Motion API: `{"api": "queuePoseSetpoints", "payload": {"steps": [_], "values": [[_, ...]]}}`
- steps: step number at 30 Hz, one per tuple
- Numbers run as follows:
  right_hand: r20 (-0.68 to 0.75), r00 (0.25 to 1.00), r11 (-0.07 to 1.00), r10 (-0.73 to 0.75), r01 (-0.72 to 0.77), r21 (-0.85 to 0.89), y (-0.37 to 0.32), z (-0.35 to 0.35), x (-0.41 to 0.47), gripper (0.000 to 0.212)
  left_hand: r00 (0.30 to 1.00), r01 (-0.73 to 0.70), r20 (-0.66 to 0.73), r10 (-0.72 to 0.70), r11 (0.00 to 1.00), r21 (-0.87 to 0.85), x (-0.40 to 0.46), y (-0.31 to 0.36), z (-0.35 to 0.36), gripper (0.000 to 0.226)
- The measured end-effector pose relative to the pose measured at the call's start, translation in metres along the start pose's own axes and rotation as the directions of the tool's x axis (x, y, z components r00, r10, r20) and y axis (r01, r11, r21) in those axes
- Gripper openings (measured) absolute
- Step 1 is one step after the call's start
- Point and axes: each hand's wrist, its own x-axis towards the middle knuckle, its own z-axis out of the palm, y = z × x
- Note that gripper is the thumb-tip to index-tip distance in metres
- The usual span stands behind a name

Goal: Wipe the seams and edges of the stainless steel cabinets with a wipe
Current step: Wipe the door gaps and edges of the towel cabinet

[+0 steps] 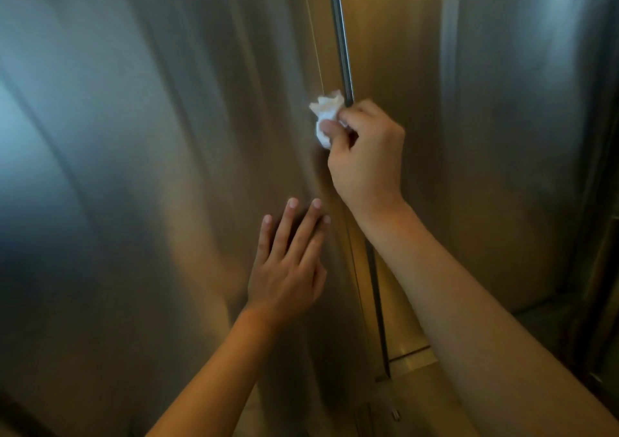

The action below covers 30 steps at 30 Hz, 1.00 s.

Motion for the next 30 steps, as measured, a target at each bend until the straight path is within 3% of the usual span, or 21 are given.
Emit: {"api": "queuePoseSetpoints", "payload": {"steps": [8,15,22,28,30], "values": [[0.087,0.988,0.991,0.127,-0.130,0.031,0.045,-0.016,-0.131,0.014,1.000,0.012,0.005,-0.012,1.000,-0.019,0.000,-0.001,0.000,0.057],[0.150,0.962,0.973,0.230,-0.233,0.001,0.078,-0.026,-0.226,0.029,1.000,0.025,-0.009,-0.025,0.999,-0.026,-0.001,0.001,-0.002,0.059],[0.247,0.878,0.912,0.409,-0.400,-0.087,0.110,-0.039,-0.314,0.030,1.000,0.026,-0.011,-0.026,1.000,-0.007,-0.003,0.002,0.000,0.060],[0.290,0.823,0.872,0.489,-0.473,-0.128,0.120,-0.045,-0.342,0.027,0.999,0.035,-0.018,-0.035,0.999,-0.007,-0.001,0.002,0.000,0.059],[0.323,0.774,0.837,0.544,-0.527,-0.147,0.122,-0.047,-0.352,0.024,0.999,0.037,-0.015,-0.037,0.999,-0.002,-0.002,0.002,0.000,0.059]]}}
